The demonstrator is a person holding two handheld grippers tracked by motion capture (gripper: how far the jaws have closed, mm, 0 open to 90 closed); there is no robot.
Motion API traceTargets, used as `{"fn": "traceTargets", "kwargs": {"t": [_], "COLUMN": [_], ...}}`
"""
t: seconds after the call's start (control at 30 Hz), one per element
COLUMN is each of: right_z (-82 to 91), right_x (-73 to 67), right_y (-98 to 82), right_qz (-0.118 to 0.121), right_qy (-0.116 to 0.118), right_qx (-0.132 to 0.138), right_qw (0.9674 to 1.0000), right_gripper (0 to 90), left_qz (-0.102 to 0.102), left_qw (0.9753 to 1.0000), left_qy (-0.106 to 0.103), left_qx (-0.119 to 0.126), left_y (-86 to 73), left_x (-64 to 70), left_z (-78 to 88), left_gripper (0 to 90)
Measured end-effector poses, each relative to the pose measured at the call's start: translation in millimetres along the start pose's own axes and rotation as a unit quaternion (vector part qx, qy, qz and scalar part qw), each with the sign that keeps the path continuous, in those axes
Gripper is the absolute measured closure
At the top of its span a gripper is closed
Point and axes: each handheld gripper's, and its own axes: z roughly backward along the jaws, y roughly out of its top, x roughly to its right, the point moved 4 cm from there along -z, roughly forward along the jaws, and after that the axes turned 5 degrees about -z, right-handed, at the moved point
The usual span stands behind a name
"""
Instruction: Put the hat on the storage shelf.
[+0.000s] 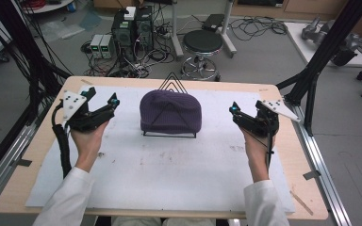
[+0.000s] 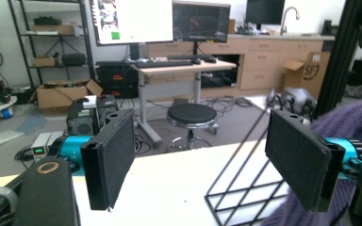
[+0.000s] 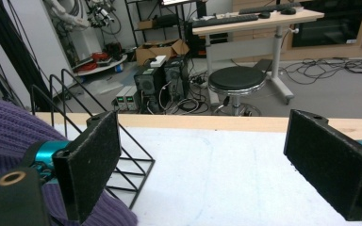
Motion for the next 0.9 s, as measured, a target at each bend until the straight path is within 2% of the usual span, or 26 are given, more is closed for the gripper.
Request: {"fn": "traceTargets", "kwargs": {"t": [0.27,0.37,0.43,0.57,0.73,0.9], "right_z": [17.5,24.8,27.9,34.8,39.0,42.4], "right_x": [5.0,8.6,12.2,19.6,26.7,29.8], "right_y": [-4.0,-7.0,-6.7,-8.9,-20.1,-27.0], "right_qz": [0.021,0.033,0.034,0.022,0.022,0.018], "right_qy": [0.001,-0.013,-0.016,-0.022,-0.024,-0.022], "right_qx": [0.004,0.011,0.020,0.029,0.016,0.017], "right_qw": [0.9998,0.9993,0.9991,0.9991,0.9993,0.9995], "right_gripper": [11.1,11.1,11.1,11.1,11.1,11.1], "left_qz": [0.002,0.002,0.004,0.005,0.003,-0.001], "left_qw": [0.9999,0.9997,0.9997,0.9995,0.9991,0.9987], "left_qy": [0.014,0.022,0.020,0.026,0.038,0.046], "left_qx": [0.008,0.011,0.012,0.015,0.021,0.021], "left_y": [-2.6,-5.6,-8.4,-13.4,-17.2,-20.3], "left_x": [-16.5,-23.7,-28.4,-35.7,-43.8,-50.3], "left_z": [13.7,19.4,23.8,32.2,42.7,49.9], "left_gripper": [24.6,24.5,24.4,23.7,22.5,22.3]}}
